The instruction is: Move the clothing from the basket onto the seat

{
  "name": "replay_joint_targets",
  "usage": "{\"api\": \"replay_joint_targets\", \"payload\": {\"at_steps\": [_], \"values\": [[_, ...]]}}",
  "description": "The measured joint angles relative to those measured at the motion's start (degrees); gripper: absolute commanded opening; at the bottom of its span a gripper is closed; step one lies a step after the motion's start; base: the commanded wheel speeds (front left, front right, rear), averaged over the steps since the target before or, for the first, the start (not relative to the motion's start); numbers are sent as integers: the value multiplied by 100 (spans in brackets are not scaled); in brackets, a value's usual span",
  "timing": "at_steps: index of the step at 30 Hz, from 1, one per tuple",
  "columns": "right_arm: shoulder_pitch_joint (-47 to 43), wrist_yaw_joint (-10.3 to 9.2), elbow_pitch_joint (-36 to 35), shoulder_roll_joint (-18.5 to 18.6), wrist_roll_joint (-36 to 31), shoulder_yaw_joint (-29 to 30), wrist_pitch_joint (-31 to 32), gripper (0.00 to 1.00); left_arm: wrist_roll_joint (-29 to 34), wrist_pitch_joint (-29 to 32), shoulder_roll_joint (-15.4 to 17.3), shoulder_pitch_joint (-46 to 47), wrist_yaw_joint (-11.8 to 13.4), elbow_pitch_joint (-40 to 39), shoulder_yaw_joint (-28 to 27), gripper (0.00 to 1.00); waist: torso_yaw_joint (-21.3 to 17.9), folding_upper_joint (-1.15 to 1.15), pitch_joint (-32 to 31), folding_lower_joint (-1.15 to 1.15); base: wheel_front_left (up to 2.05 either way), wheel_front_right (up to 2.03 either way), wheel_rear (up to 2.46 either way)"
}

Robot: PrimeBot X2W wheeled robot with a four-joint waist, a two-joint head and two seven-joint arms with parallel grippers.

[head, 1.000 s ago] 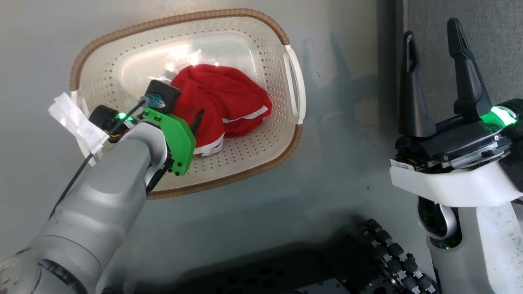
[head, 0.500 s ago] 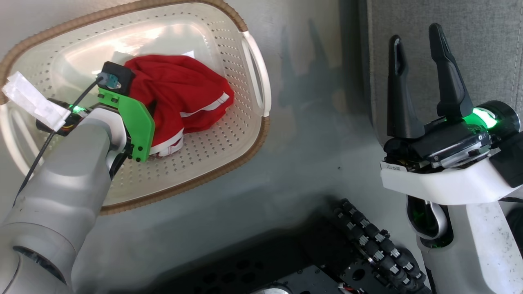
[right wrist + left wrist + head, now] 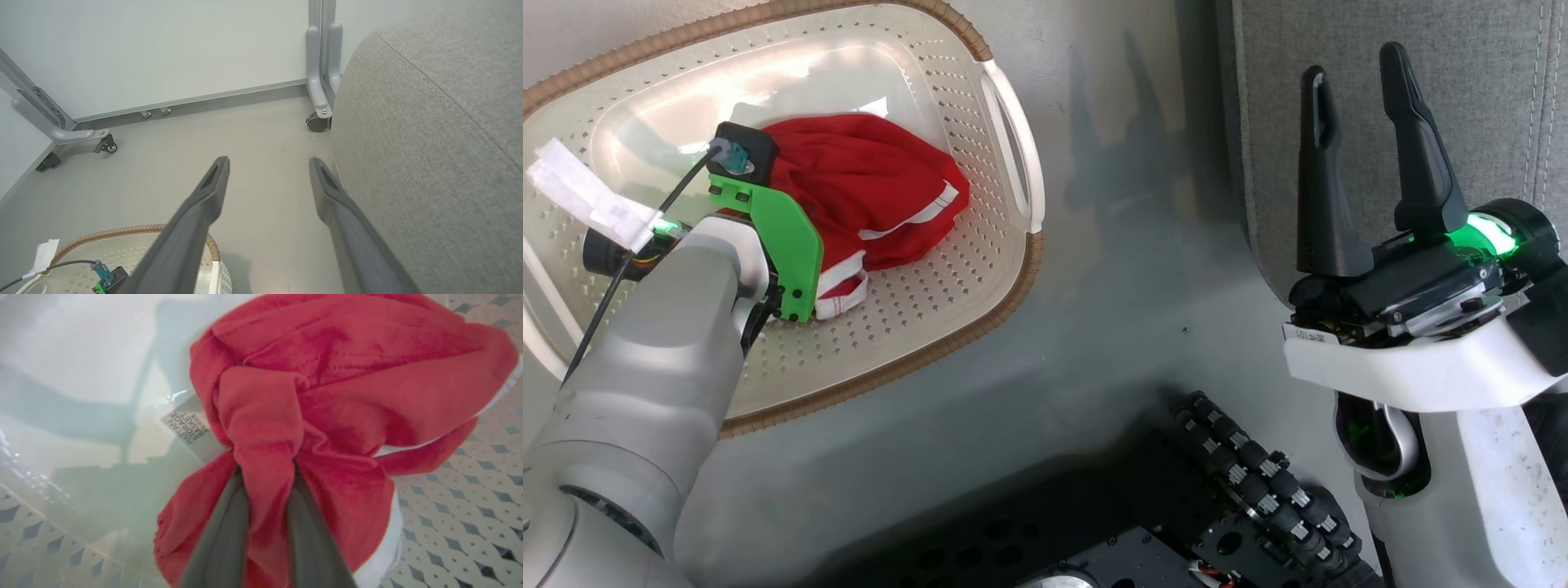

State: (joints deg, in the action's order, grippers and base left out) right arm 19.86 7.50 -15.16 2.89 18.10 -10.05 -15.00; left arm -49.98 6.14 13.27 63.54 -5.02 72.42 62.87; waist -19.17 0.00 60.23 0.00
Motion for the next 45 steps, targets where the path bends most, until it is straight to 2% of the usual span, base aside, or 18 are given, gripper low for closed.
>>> {"api": "replay_joint_targets", "payload": {"at_steps": [10, 18, 24, 27, 32, 39, 45], "values": [[4, 0, 43, -1, -261, 80, 0, 100, 221, -922, -145, 65, -76, -169, 209, 0, 145, 0, -205, 0, 0, 0, 0], [-6, 0, 172, -5, -612, 130, -1, 100, 316, -1726, -324, -332, -154, -445, 336, 0, 389, 0, -781, 0, 0, 0, 0], [-101, 0, 263, -8, -780, 151, 41, 100, 346, -2042, -385, -655, -154, -771, 321, 0, 593, 0, -1330, -1, 0, 0, 0], [-204, 0, 281, -8, -829, 154, 145, 100, 330, -2092, -349, -860, -132, -1038, 181, 0, 699, 0, -1624, -1, 0, 0, 0], [-394, 0, 322, -9, -888, 192, 324, 100, 388, -2118, -89, -1336, 91, -1986, -336, 0, 871, 0, -2158, -1, 0, 0, 0], [-726, 0, 341, -9, -906, 257, 559, 100, 806, -2117, 341, -2204, 453, -3329, -1043, 0, 1071, 0, -2923, -1, 0, 0, 0], [-1031, 0, 316, -8, -906, 356, 772, 100, 1149, -2117, 582, -2835, 635, -4395, -1667, 0, 1213, 0, -3561, -1, 0, 0, 0]]}}
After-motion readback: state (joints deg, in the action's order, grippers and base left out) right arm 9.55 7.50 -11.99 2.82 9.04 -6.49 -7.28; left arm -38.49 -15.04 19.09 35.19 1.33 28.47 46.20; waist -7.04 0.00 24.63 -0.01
